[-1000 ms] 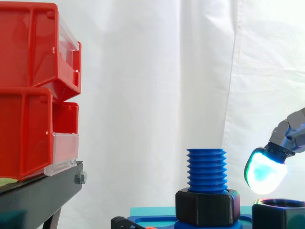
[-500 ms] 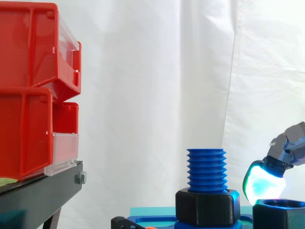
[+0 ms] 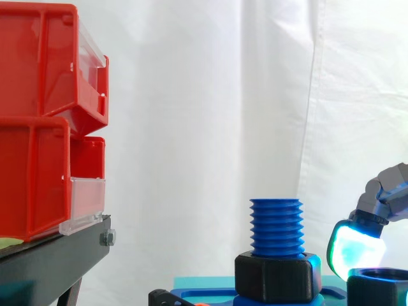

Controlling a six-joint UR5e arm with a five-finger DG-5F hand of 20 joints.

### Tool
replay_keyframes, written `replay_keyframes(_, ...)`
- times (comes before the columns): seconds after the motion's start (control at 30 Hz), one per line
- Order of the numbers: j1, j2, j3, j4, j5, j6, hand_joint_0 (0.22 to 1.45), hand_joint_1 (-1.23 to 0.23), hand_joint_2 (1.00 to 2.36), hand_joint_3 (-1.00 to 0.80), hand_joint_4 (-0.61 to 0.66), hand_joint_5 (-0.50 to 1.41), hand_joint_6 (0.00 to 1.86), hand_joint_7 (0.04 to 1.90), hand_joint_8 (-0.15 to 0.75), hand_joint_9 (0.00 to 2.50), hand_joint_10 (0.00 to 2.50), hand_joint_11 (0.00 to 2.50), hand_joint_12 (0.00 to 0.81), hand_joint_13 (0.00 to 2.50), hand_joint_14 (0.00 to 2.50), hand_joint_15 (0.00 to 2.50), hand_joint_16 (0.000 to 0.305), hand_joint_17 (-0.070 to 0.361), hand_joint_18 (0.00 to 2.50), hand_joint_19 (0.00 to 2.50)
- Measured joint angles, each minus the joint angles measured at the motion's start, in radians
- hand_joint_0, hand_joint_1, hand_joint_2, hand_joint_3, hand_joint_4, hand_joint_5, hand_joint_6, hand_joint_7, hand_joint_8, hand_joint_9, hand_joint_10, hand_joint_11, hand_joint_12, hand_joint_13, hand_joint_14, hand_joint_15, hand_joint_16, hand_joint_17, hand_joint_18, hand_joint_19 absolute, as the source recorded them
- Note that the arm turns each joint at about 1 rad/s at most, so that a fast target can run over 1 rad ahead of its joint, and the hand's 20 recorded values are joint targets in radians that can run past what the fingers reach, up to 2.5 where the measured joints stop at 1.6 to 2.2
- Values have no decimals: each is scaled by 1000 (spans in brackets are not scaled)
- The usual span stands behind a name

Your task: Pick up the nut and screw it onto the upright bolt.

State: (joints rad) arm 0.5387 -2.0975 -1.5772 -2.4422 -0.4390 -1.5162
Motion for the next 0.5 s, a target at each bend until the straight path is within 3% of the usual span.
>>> replay_keyframes(0.37, -3, 0, 0, -9, -13, 2, 559, -586, 1000, -500, 304, -149, 500, 1239, 278, 438, 0, 0, 321, 285, 0, 0, 34, 77, 2, 0)
replay_keyframes(0.5, -6, 1, 0, -21, -18, 17, 576, -575, 1000, -500, 291, -147, 524, 1238, 281, 465, 0, 0, 316, 303, 0, 0, 33, 74, 11, 0)
